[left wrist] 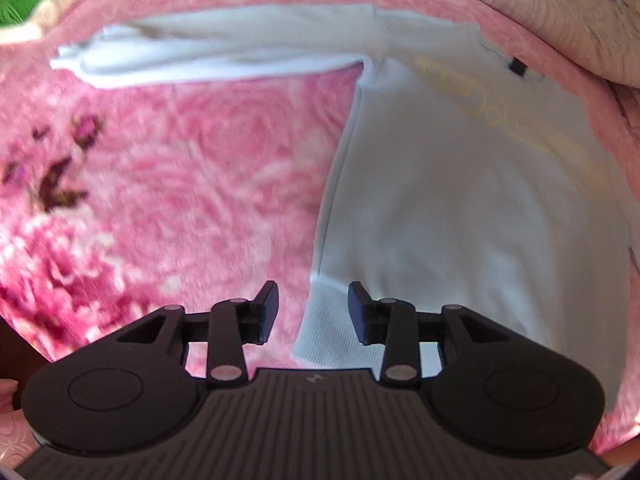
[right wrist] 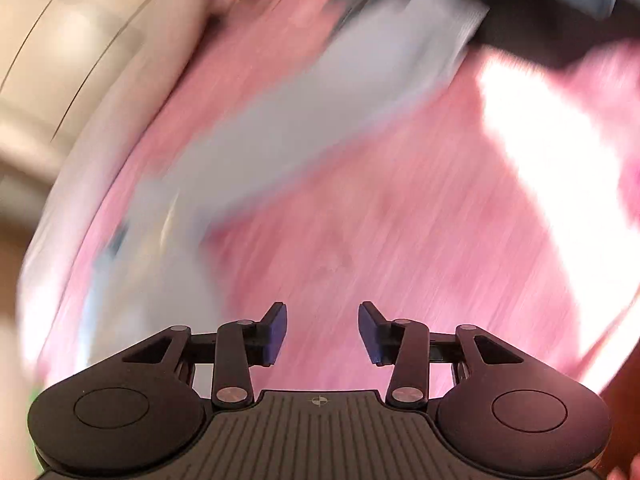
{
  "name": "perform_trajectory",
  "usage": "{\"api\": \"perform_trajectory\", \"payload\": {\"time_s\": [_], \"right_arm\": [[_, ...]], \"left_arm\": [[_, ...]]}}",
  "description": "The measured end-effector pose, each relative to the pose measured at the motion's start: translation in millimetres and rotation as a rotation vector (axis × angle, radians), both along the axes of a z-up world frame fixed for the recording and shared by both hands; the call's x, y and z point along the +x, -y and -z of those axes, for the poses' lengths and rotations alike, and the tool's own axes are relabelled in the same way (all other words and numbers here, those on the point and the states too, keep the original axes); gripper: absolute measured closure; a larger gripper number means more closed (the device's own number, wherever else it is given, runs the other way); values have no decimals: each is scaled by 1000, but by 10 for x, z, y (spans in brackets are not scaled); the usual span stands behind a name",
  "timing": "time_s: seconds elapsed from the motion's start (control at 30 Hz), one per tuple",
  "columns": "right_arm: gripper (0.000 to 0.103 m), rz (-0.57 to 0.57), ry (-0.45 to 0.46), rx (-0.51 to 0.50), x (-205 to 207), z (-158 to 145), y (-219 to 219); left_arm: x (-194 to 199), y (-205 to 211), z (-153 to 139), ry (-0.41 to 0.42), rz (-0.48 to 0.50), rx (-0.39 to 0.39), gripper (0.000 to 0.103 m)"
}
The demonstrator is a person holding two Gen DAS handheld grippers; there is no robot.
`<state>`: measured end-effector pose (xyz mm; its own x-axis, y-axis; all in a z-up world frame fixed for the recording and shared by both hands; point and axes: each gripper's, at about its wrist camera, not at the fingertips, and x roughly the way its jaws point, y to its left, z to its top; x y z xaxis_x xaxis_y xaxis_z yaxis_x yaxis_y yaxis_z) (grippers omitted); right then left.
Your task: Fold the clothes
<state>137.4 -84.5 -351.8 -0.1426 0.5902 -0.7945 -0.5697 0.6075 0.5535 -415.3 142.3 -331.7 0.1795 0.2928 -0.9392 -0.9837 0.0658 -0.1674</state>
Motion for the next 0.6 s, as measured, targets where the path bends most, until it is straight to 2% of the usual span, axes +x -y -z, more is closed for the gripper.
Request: {"api": "perform_trajectory", "payload": {"time_s": [0.1,0.2,0.23,0.27,0.3,0.4,0.43,0.5,0.6], "right_arm": [[57,-100,-37,-27,-629,131,41],[57,-51,-52,-61,-909,342,8],[57,-4,-55,-68,-968,364,6],[77,46,-52,-66,-1003,361,3],[100,68,-31,-66,-1042,328,-12],[98,2,117,-69,-1183,93,-112],[98,-22,160,-76,-1237,39,-140],[98,-74,226,-107,-1367,10,-175],[98,-98,243,-161,-1484,-130,-159]], "left_arm": [[-41,26,174,27,30,-31,62],[-105,26,352,48,31,-27,63],[-120,27,352,72,42,-16,68],[-129,24,335,101,68,-8,101],[-144,30,293,129,90,3,101],[-227,121,82,198,135,50,102],[-245,163,65,191,148,55,102],[-242,245,156,112,173,41,100],[-221,256,317,25,176,-15,96]]}}
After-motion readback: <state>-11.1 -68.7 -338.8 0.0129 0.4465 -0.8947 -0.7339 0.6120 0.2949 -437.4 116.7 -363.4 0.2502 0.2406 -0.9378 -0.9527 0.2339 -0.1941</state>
